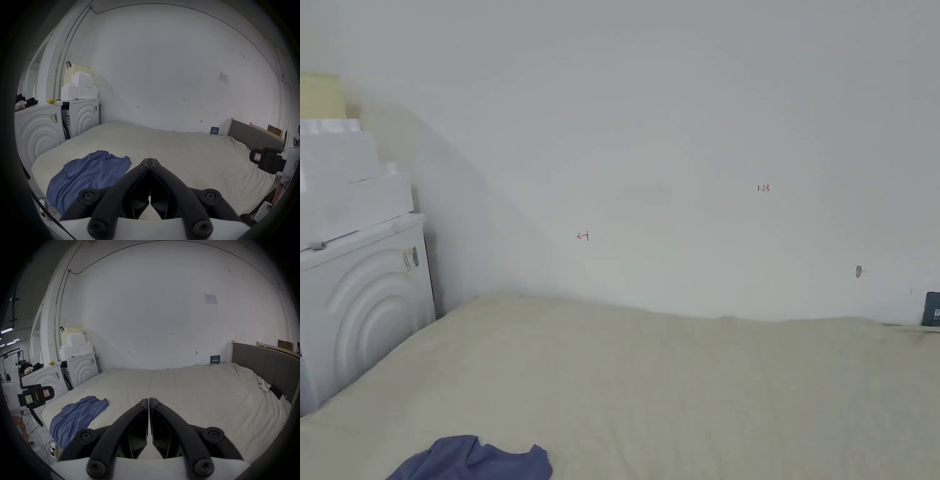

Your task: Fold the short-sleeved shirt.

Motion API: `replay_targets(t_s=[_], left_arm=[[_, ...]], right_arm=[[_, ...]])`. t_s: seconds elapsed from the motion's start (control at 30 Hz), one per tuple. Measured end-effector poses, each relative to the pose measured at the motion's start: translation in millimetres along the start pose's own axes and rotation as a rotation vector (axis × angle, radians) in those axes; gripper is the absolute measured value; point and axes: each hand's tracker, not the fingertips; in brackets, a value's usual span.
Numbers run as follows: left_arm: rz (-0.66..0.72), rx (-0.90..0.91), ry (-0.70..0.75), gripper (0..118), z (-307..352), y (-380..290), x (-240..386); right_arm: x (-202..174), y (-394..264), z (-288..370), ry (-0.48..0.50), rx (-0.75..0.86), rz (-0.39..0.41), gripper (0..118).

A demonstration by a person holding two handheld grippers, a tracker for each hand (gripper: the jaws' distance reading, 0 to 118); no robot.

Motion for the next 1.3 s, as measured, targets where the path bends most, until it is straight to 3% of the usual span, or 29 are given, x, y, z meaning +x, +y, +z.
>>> replay_targets(t_s=[1.13, 1.23, 1.27, 1.3], left_arm=[[-0.004, -0.009, 0.000, 0, 0, 3, -3], [-0.061, -0.006, 0.012, 0, -2, 4, 1], [-0.136, -0.011, 0.023, 0, -3, 5, 4], [-0.281, -0.015, 0.043, 0, -6, 4, 10]], right_arm=[[1, 2, 0, -0.003, 0.005, -0.001, 1], [1, 2, -1, -0.002, 0.006, 0.011, 1], [1, 3, -2, 0.001, 0.002, 0.038, 1], [-1, 6, -4, 0.009, -0.013, 0.121, 1]])
